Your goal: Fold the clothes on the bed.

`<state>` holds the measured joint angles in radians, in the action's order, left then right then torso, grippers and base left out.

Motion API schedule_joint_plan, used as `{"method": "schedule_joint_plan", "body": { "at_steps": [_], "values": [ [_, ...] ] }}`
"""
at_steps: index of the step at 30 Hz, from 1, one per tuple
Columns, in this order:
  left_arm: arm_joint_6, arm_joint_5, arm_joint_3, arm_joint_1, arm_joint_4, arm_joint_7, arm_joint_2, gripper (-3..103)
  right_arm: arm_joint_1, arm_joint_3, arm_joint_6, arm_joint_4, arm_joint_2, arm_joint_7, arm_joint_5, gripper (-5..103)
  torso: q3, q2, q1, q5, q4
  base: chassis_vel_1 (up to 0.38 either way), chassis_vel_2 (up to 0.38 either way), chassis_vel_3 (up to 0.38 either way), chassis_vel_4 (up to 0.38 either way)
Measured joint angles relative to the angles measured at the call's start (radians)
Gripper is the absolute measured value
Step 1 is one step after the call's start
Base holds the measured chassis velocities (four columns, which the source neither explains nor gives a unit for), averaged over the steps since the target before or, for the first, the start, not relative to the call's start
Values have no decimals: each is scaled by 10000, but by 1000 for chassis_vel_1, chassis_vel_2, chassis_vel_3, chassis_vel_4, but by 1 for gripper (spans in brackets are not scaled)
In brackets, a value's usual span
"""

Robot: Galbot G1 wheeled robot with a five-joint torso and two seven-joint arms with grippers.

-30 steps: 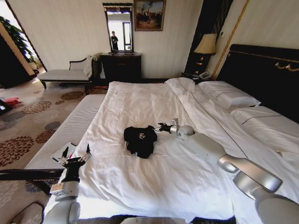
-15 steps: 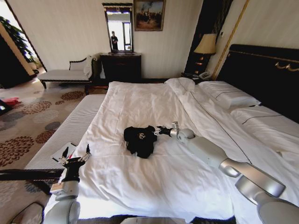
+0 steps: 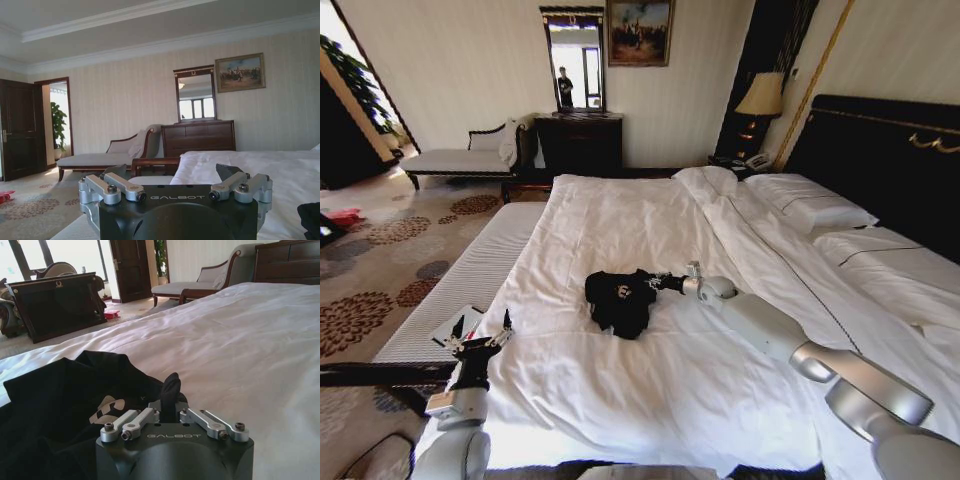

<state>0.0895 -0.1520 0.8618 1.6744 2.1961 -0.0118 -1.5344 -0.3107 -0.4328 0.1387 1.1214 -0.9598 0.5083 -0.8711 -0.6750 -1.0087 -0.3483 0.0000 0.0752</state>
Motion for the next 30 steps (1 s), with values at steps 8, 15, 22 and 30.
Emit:
{"method": "schedule_joint_plan", "body": {
  "at_steps": [8, 15, 22, 30],
  "values": [
    [-586, -564, -96, -72, 810, 242, 89, 100, -717, 640, -963, 1160, 379, -399, -387, 2, 0, 0, 0, 2, -1, 0, 0, 0, 0],
    [-1552, -957, -274, -393, 1153, 658, 569, 100, -1259, 1279, -1699, 2347, 626, -1420, -810, 2, 0, 0, 0, 0, -2, 0, 0, 0, 0],
    [-3644, -3046, -491, -1390, 1629, 1823, 2328, 100, -1769, 1991, -1998, 3717, 1165, -2102, -1321, 2, 0, 0, 0, -1, 2, 0, 0, 0, 0],
    [-5104, -5638, -850, -2585, 688, 2848, 4072, 100, -2302, 2519, -2124, 4398, 1682, -2085, -1323, 2, 1, 0, 0, -1, 2, 0, 0, 0, 0]
  ]
}}
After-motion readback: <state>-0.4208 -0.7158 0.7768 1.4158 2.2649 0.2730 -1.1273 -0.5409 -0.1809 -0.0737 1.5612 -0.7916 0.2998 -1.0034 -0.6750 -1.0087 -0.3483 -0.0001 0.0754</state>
